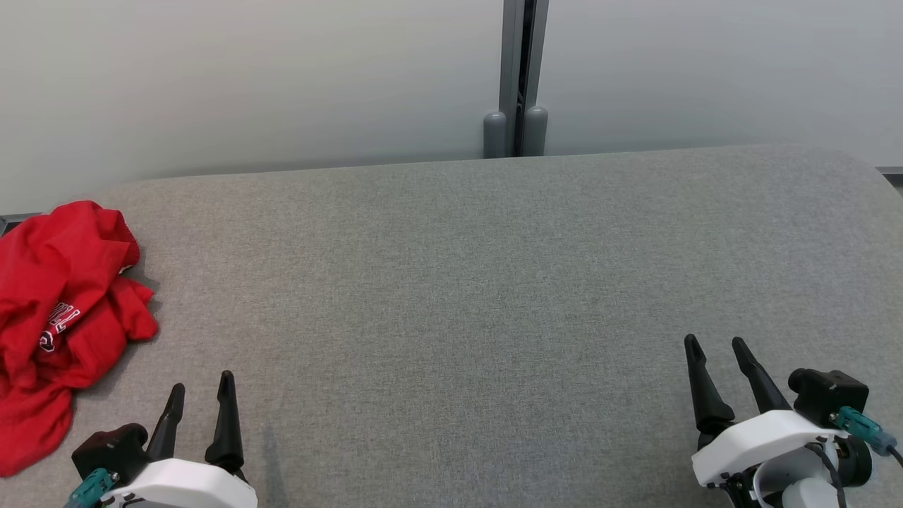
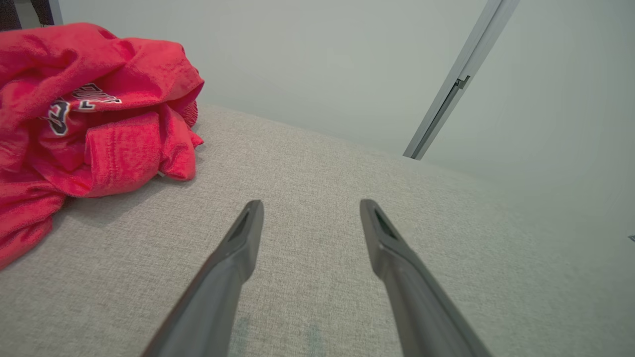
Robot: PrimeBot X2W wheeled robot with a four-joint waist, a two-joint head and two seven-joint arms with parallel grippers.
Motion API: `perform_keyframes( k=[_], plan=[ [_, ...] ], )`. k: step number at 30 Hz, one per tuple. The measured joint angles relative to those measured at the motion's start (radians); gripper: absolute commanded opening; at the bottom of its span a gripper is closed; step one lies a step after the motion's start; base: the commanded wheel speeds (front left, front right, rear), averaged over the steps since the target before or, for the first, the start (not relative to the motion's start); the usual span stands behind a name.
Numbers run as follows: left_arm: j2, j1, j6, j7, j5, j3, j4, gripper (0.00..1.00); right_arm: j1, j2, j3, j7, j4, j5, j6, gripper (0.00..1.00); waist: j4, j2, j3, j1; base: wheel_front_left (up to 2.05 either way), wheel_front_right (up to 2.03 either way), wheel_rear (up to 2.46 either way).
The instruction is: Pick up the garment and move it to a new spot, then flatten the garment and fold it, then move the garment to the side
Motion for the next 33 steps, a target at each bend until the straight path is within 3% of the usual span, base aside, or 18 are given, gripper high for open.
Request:
perform_keyframes(
  k=[16, 33],
  plan=[
    [0.001, 0.006, 0.011, -0.035, 0.143, 0.010, 0.016, 1.00, 0.000, 0.004, -0.022, -0.033, 0.025, -0.168, 0.000, 1.00, 0.003, 0.0000, -0.001, 0.0000, 0.00, 0.00, 0.00],
    [0.001, 0.007, 0.016, -0.067, 0.264, 0.019, 0.017, 1.00, 0.000, 0.003, -0.033, -0.063, 0.020, -0.274, 0.000, 1.00, 0.003, 0.0000, 0.007, 0.0000, 0.00, 0.00, 0.00]
  ],
)
